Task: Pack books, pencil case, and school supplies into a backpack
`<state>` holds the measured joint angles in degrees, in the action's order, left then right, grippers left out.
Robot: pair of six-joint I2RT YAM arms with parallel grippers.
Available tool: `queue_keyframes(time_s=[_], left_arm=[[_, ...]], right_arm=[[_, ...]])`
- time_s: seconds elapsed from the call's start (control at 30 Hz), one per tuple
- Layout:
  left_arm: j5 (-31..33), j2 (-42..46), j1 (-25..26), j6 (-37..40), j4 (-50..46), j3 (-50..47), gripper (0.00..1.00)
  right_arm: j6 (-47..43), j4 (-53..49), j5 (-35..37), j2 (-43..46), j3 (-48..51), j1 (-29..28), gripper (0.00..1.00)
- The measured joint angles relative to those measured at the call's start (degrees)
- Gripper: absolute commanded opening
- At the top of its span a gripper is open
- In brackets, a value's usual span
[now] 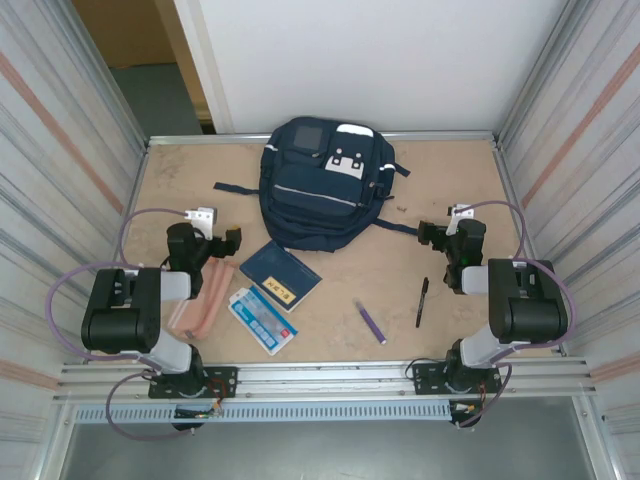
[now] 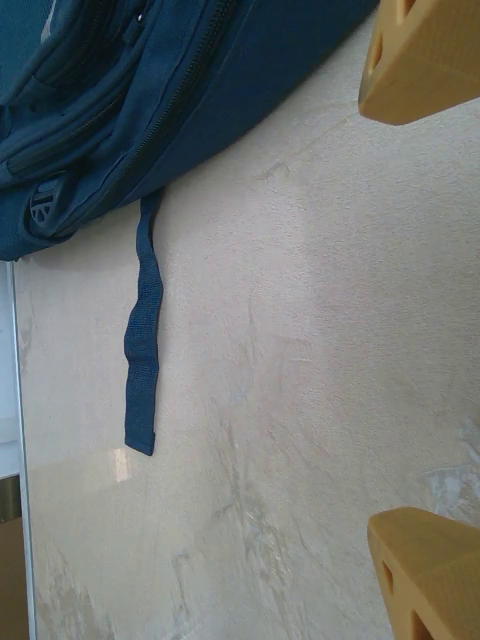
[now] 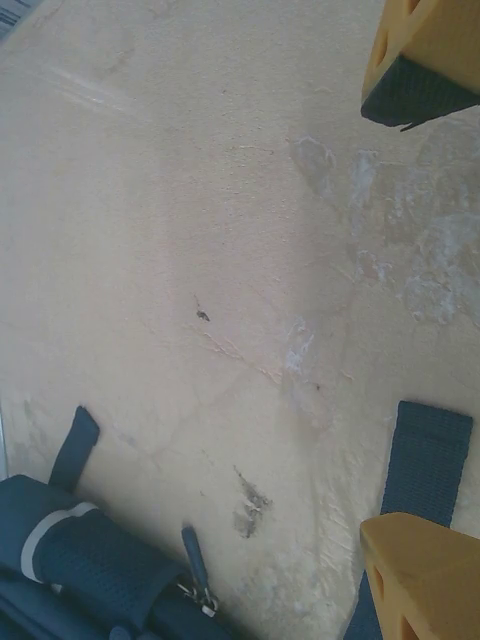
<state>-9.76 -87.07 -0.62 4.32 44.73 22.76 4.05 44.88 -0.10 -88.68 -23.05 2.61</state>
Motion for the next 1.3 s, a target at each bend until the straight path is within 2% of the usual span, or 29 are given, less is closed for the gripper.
queue_keyframes(time_s=[1.2, 1.3], left_arm=[[1.03, 0.0, 0.0, -0.04, -0.02, 0.0, 0.99], [2.19, 0.0, 0.0, -0.04, 0.0, 0.0, 0.99]], right_arm=[[0.0, -0.17, -0.24, 0.13, 0.0, 0.02, 0.99], [0.74, -8.28, -0.02, 3.67, -1.79, 0.04, 0.99]])
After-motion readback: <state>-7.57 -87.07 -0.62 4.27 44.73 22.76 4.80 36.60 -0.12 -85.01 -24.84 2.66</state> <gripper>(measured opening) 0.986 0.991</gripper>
